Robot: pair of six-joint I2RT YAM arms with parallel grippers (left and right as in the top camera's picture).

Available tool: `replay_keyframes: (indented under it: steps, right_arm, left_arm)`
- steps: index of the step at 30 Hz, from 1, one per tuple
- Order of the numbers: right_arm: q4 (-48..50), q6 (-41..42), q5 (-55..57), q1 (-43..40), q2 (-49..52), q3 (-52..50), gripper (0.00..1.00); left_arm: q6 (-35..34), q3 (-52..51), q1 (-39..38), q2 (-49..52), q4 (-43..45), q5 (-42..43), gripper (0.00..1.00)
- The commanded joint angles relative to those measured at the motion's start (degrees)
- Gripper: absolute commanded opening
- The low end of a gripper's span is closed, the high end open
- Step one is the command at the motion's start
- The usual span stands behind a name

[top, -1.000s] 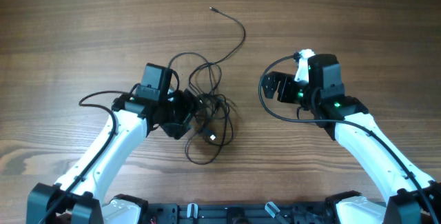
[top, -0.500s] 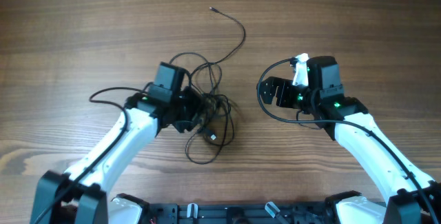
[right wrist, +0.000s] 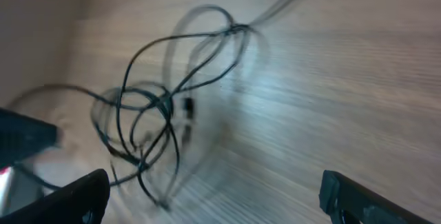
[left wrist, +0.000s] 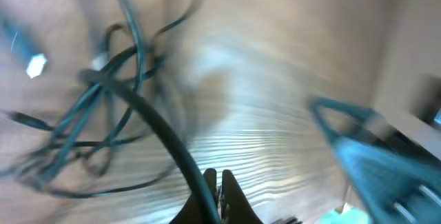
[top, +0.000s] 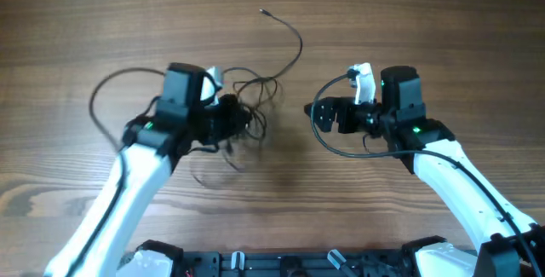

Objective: Untangle cables

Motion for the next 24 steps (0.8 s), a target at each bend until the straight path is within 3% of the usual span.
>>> replay_keyframes:
  steps: [1, 11, 18, 24]
  right_arm:
    - [5.14, 3.06, -5.6, 3.02, 0.52, -0.02, 1.0]
    - [28.87, 30.53, -4.98, 12.17, 10.54, -0.02, 1.0]
    - [31.21, 24.98, -7.78, 16.5, 14.14, -0.02, 0.99]
    - [26.16, 25.35, 0.46, 17.49, 14.16, -0.02, 1.0]
  left_arm:
    - [13.57, 1.33, -0.46, -8.41, -0.74, 2.64, 0.04]
    - [15.06, 1.33, -3.56, -12.48, -1.09, 2.64, 0.04]
    - [15.93, 1.33, -3.63, -12.48, 0.37, 2.64, 0.04]
    - [15.89, 1.33, -3.63, -12.5, 1.51, 2.67, 0.04]
